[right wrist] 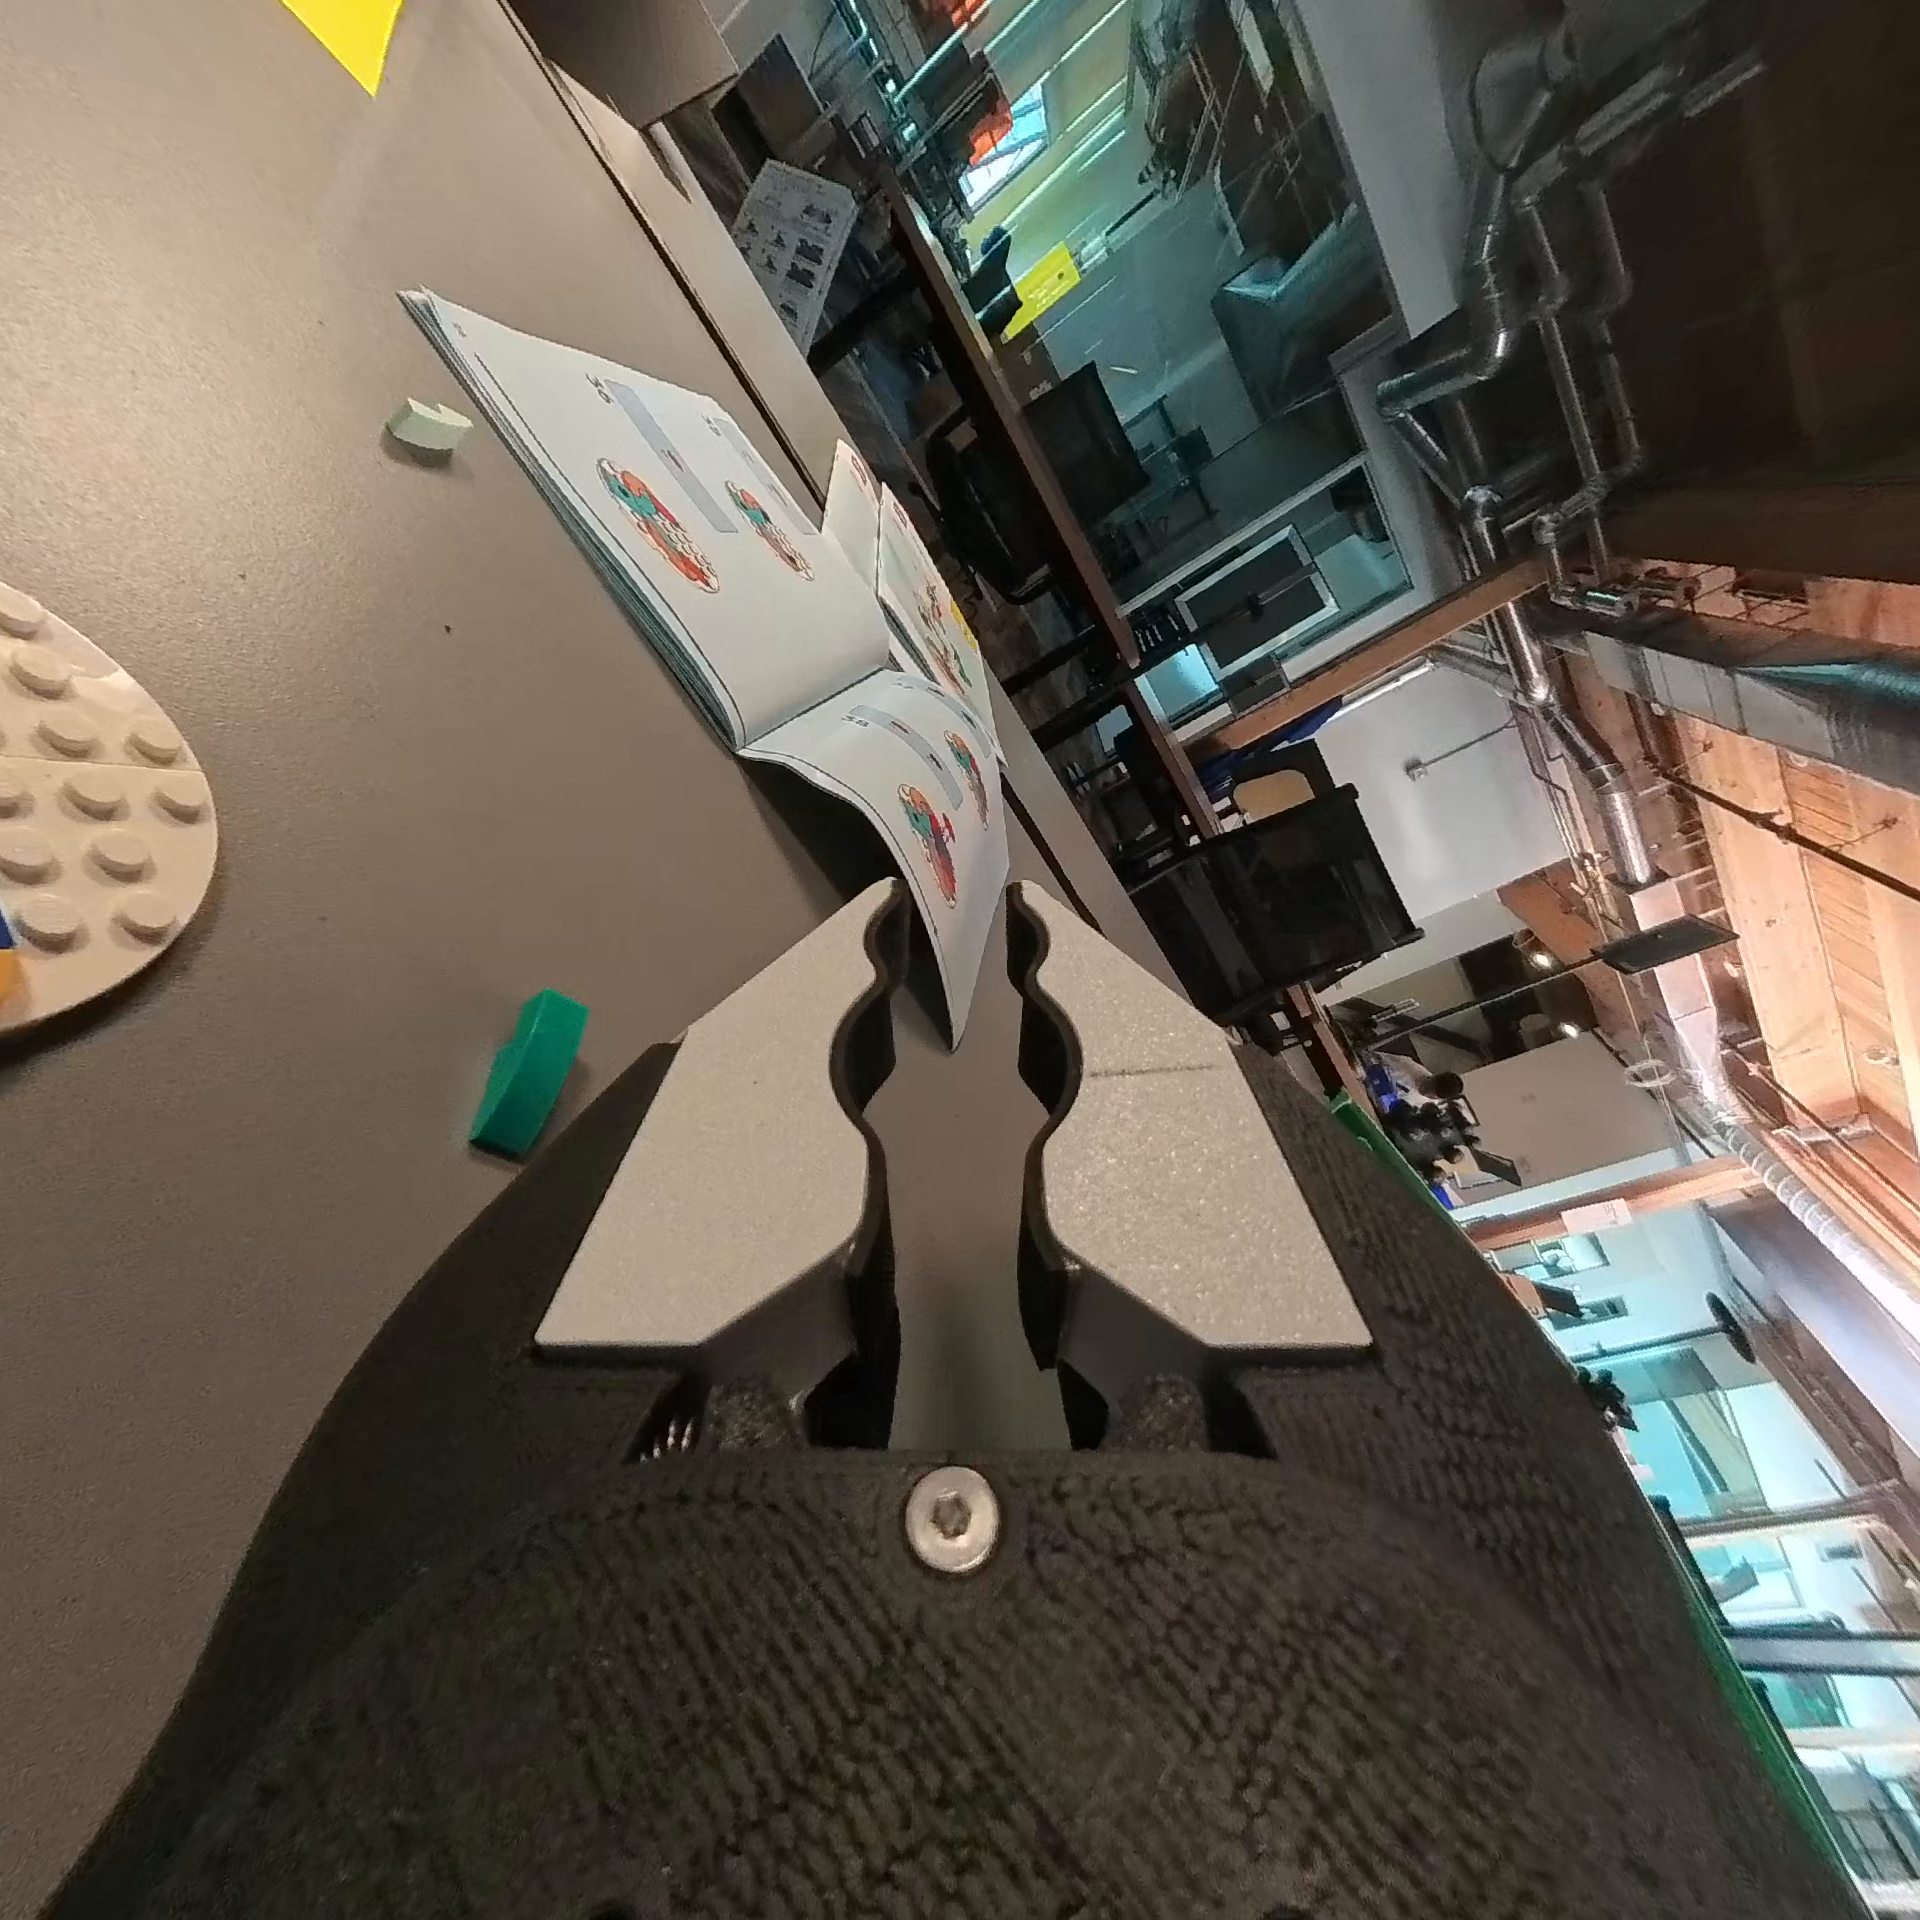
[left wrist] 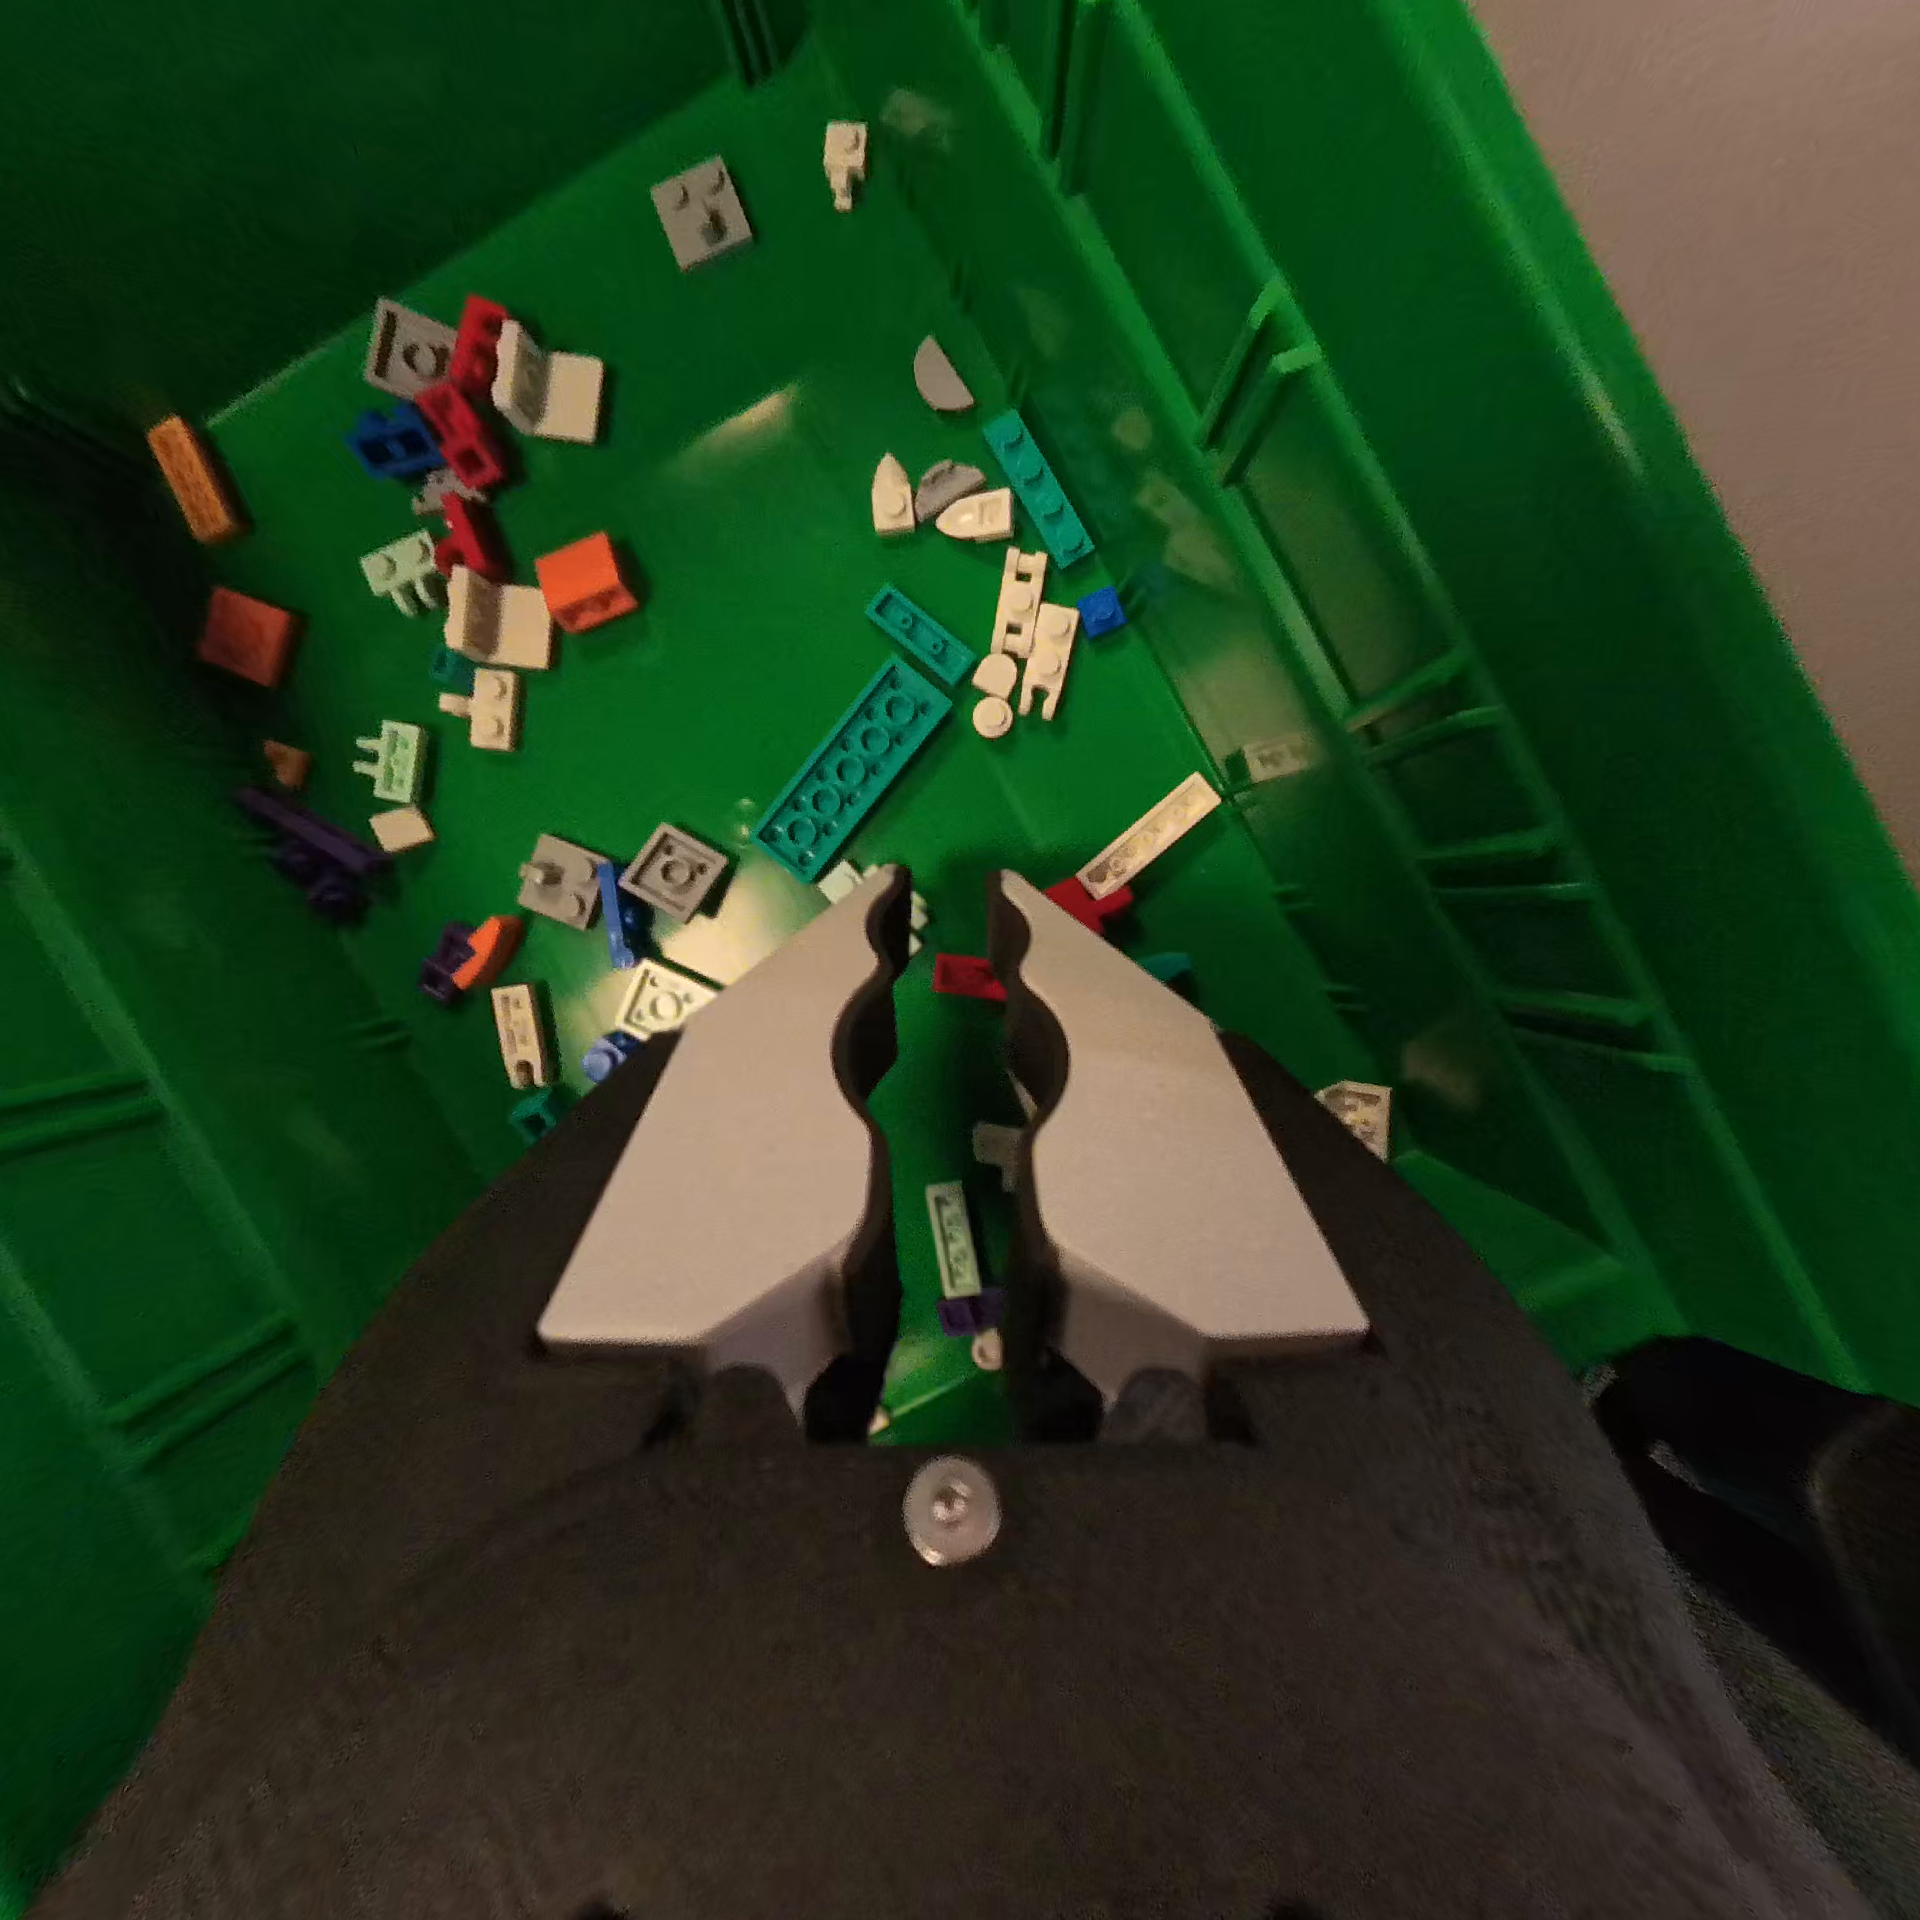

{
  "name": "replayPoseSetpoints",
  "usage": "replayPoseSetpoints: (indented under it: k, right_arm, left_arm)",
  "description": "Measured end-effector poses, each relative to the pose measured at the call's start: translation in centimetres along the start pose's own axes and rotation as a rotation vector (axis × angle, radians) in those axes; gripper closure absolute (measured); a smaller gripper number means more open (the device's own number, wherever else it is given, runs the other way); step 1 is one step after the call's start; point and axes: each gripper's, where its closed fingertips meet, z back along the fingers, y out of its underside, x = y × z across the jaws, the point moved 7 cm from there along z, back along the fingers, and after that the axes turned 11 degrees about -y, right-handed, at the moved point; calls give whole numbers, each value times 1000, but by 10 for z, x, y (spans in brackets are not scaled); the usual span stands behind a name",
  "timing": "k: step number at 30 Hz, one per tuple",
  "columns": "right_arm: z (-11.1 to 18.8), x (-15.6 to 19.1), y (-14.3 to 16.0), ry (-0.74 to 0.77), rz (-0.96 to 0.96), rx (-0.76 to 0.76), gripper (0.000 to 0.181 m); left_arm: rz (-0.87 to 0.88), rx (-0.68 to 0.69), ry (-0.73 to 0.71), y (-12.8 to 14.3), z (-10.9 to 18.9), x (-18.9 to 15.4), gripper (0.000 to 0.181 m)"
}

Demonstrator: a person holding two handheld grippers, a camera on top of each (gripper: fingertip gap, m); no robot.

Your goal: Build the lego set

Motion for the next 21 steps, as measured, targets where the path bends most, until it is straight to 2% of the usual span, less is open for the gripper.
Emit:
replayPoseSetpoints:
  k: [6,11,15,19,21]
  right_arm:
    - [1,-1,0,2,-8,-7,164]
    - [1,-1,0,0,-9,-10,164]
    - [1,0,-1,-3,-9,-13,164]
    - [1,-1,-1,-2,-11,-17,165]
    - [1,-1,-1,-2,-12,-18,165]
  left_arm:
    - [-39,18,26,6,-13,-2,164]
    - [24,-15,85,7,-10,-4,157]
    - [28,21,124,13,-8,-8,153]
    - [30,24,117,14,-7,-9,159]
    - [22,39,103,15,-7,-9,170]
